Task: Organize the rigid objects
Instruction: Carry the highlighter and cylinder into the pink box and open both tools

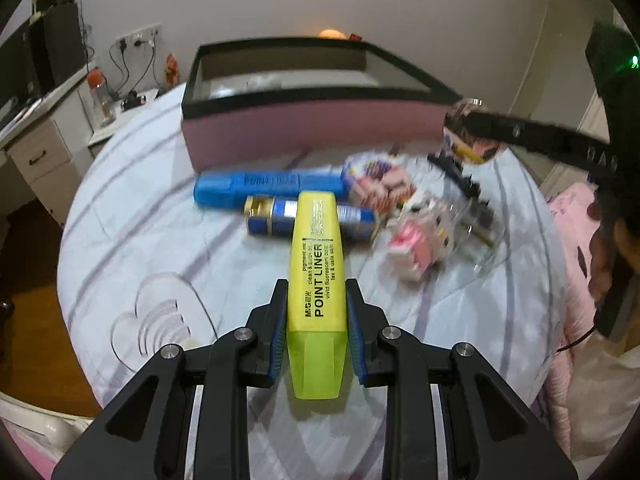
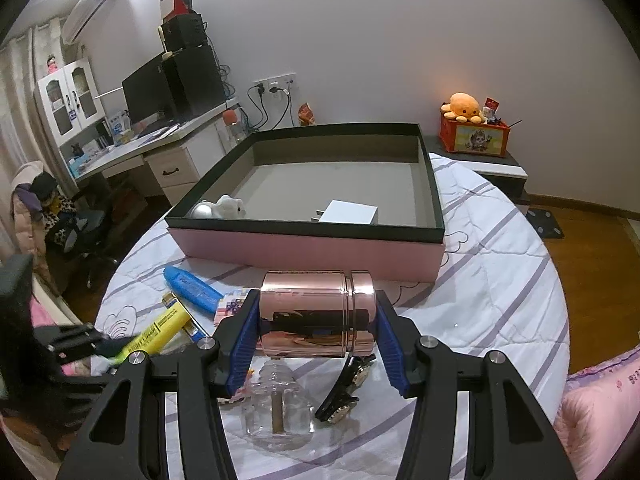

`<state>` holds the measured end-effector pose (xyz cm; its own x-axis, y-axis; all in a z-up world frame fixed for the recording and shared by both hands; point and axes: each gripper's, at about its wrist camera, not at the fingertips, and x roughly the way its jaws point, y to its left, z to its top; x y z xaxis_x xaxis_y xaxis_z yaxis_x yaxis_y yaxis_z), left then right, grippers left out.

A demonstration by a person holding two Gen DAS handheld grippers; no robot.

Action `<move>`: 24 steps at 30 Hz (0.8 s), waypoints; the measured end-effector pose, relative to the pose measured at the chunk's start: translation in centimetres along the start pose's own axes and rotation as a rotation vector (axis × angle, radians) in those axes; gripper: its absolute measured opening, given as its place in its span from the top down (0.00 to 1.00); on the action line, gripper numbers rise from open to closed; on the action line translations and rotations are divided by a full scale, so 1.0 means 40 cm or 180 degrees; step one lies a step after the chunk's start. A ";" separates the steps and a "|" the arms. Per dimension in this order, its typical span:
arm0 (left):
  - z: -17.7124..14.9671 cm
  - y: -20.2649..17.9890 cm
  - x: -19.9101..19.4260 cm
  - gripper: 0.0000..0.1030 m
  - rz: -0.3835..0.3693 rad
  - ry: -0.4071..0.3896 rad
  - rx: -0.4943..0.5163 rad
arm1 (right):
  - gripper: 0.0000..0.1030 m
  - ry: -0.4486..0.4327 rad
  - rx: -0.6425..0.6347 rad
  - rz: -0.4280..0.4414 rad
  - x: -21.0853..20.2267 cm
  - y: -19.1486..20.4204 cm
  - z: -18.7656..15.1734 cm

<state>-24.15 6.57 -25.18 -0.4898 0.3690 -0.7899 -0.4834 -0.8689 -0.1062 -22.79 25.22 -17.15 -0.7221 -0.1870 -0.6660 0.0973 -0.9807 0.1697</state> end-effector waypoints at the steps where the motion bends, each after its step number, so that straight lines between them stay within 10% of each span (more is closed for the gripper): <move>1: -0.003 0.002 0.004 0.74 0.0003 0.0008 -0.0016 | 0.46 0.0004 0.0002 -0.0002 0.001 0.000 -0.001; 24: 0.146 0.004 -0.112 0.74 0.0009 -0.0578 -0.0046 | 0.46 -0.0163 -0.0150 -0.0040 -0.027 0.014 0.066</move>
<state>-26.27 6.69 -18.16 -0.6148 0.4190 -0.6682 -0.4719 -0.8742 -0.1139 -23.75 25.04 -14.42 -0.7576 -0.1726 -0.6295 0.1193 -0.9848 0.1264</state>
